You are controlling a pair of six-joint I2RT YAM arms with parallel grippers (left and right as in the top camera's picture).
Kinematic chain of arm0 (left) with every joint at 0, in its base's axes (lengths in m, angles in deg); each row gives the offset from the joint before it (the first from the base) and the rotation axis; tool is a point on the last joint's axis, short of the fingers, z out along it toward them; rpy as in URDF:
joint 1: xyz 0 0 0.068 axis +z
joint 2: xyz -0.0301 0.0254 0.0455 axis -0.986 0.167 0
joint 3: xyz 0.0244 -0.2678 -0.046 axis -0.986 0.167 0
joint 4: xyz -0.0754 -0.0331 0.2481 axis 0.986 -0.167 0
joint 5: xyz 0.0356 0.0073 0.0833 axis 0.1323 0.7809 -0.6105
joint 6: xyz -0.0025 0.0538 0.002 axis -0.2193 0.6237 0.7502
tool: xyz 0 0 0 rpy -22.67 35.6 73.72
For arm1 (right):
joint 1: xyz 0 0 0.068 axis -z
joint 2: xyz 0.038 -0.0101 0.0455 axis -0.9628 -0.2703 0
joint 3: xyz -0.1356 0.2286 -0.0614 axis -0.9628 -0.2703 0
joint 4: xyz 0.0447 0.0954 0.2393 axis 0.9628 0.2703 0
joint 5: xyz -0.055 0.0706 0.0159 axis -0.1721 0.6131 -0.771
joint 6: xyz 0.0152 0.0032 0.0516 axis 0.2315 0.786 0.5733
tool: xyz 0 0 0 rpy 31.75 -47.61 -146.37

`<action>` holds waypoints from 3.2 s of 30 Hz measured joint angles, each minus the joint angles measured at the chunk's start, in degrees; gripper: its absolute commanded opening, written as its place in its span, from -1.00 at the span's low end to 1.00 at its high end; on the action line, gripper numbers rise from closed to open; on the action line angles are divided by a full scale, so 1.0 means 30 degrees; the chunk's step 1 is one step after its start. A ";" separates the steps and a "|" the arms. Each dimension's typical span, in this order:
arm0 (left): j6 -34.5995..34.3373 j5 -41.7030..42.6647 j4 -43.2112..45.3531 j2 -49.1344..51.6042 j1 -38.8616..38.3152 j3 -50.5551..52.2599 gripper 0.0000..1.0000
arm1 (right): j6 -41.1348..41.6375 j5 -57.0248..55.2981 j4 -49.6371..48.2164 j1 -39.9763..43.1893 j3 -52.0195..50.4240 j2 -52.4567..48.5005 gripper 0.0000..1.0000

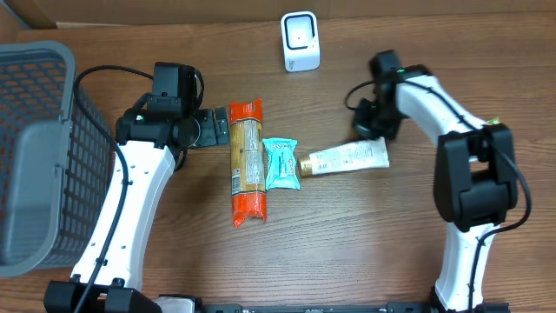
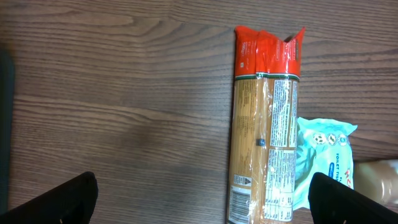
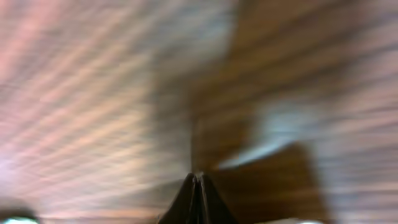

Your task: Scan the item barcode

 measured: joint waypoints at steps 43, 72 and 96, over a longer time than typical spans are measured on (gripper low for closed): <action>0.0000 0.0000 0.0000 0.0000 0.0000 0.0000 0.99 | -1.0120 0.5960 0.1880 0.2178 -0.4320 0.3220 0.76; 0.0000 0.0000 -0.0007 0.0000 0.0000 0.0000 0.99 | -0.8896 0.8568 -0.7745 -0.1268 -1.0462 0.4779 -0.93; 0.0000 0.0000 0.0000 0.0000 0.0000 0.0000 0.99 | -1.1001 1.2014 -0.1800 0.0182 -0.5457 0.9384 -0.93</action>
